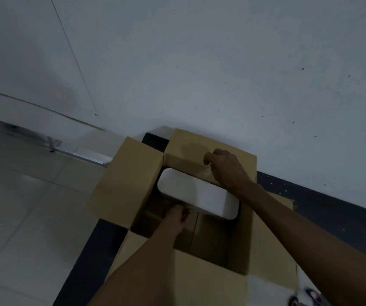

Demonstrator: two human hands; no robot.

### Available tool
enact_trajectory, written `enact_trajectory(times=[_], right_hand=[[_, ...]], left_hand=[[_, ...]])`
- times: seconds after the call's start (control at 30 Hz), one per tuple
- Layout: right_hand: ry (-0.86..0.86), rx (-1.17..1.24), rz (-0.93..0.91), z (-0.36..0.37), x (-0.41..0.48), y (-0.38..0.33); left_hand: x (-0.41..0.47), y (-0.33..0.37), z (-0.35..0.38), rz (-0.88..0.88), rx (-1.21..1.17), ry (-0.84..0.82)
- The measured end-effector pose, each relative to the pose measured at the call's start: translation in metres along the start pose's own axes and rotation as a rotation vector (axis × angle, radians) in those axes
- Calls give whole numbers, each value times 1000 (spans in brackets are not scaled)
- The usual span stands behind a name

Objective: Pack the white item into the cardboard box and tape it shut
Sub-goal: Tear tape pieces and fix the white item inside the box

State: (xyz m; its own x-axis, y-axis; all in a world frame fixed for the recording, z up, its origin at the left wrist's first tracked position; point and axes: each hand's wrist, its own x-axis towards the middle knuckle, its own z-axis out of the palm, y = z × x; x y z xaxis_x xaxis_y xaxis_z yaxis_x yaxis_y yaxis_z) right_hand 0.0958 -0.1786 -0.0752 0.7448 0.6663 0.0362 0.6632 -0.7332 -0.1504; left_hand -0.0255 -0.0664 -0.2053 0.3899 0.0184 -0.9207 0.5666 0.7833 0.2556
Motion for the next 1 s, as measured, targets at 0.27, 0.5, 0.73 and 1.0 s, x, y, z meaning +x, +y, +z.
enact_trajectory(times=[0.27, 0.5, 0.73, 1.0], right_hand=[[10, -119, 34, 8, -7, -13], [-10, -152, 30, 8, -9, -11], [-20, -132, 54, 8, -2, -7], [-58, -79, 40, 11, 0, -7]], left_hand=[[3, 1, 2, 11, -12, 75], [-8, 0, 5, 195, 182, 217], [-51, -11, 16, 783, 602, 133], [-22, 13, 18, 1011, 1182, -10]])
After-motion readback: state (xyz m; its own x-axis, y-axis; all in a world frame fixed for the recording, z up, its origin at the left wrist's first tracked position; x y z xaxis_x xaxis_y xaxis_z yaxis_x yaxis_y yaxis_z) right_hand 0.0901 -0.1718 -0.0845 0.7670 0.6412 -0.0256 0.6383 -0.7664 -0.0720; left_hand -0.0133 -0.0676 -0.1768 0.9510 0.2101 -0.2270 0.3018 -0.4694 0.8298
